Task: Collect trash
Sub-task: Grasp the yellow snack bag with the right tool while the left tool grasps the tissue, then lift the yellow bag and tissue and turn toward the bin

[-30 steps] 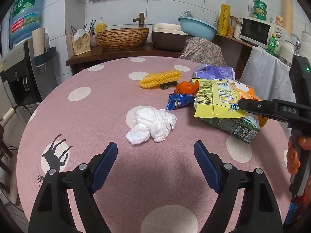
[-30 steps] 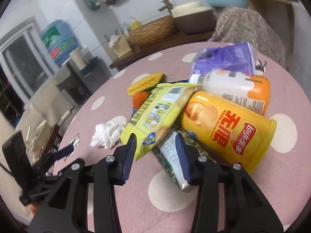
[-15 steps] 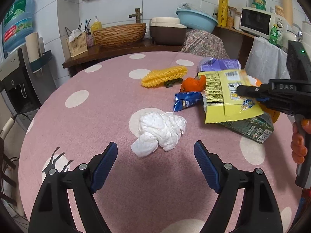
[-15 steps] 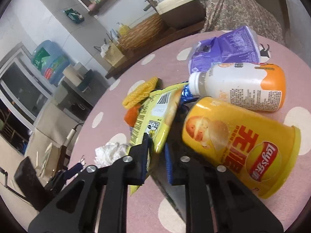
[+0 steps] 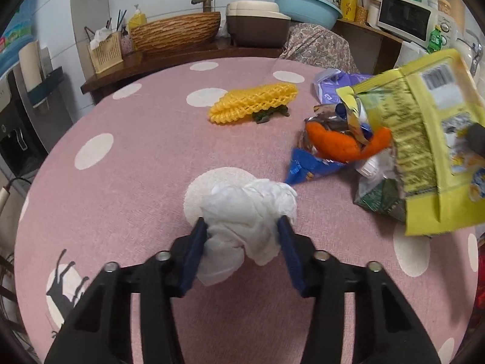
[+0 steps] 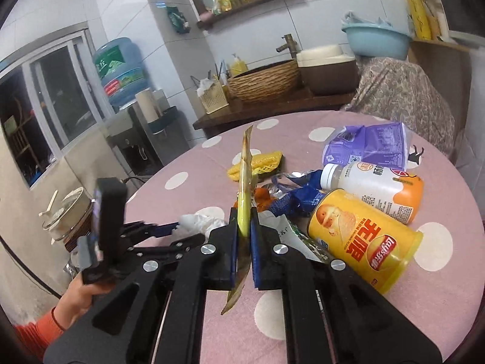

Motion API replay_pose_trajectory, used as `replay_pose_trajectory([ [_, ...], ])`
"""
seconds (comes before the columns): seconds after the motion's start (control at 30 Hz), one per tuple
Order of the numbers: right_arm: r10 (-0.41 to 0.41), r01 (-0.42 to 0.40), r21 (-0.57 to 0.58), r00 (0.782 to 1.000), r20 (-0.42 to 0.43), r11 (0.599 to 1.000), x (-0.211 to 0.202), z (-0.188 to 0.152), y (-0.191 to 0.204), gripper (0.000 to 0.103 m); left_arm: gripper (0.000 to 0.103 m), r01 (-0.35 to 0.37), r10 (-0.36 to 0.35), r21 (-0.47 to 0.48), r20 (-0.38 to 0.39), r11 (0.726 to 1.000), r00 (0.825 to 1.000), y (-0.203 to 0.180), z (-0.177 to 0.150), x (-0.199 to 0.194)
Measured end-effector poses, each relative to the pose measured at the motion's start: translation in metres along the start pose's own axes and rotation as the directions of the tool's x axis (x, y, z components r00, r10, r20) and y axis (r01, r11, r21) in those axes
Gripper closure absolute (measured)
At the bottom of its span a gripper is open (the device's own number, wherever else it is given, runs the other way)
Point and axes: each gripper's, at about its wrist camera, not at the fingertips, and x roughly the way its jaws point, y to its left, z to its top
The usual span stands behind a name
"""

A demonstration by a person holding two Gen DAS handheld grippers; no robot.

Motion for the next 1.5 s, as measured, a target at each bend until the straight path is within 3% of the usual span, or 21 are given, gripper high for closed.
replay_pose_trajectory([
  [0.17, 0.01, -0.009, -0.039, 1.0, 0.027, 0.999, -0.019, -0.007, 0.006, 0.095, 0.069, 0.01, -0.01, -0.025, 0.023, 1.0, 1.0, 0.001, -0.004, -0.008],
  [0.53, 0.098, -0.09, -0.107, 0.993, 0.07, 0.99, -0.031, -0.002, 0.035, 0.096, 0.07, 0.004, 0.012, -0.1, 0.15, 0.995, 0.989, 0.006, -0.023, -0.065],
  [0.93, 0.149, -0.119, -0.235, 0.982, 0.115, 0.965, -0.051, 0.037, 0.073, 0.099, 0.07, -0.018, 0.037, -0.082, 0.236, 0.996, 0.971, -0.003, -0.023, -0.108],
  [1.13, 0.135, -0.114, -0.225, 0.988, 0.079, 0.968, -0.055, 0.027, 0.062, 0.1, 0.07, -0.005, 0.023, -0.075, 0.245, 0.997, 0.969, -0.01, -0.025, -0.109],
  [1.4, 0.074, -0.09, -0.187, 0.993, -0.092, 0.978, -0.044, -0.037, 0.038, 0.098, 0.07, 0.027, -0.012, -0.072, 0.211, 0.997, 0.977, -0.016, -0.04, -0.1],
  [1.43, 0.066, -0.084, -0.188, 0.993, -0.097, 0.979, -0.045, -0.043, 0.035, 0.092, 0.07, 0.031, -0.015, -0.073, 0.208, 0.997, 0.978, -0.016, -0.041, -0.099],
  [1.47, 0.06, -0.079, -0.191, 0.993, -0.1, 0.978, -0.046, -0.048, 0.033, 0.066, 0.07, 0.034, -0.018, -0.073, 0.207, 0.997, 0.978, -0.017, -0.042, -0.098],
  [1.5, 0.041, -0.059, -0.191, 0.994, -0.097, 0.98, -0.048, -0.052, 0.03, 0.048, 0.07, 0.035, -0.019, -0.074, 0.206, 0.997, 0.978, -0.017, -0.043, -0.098],
])
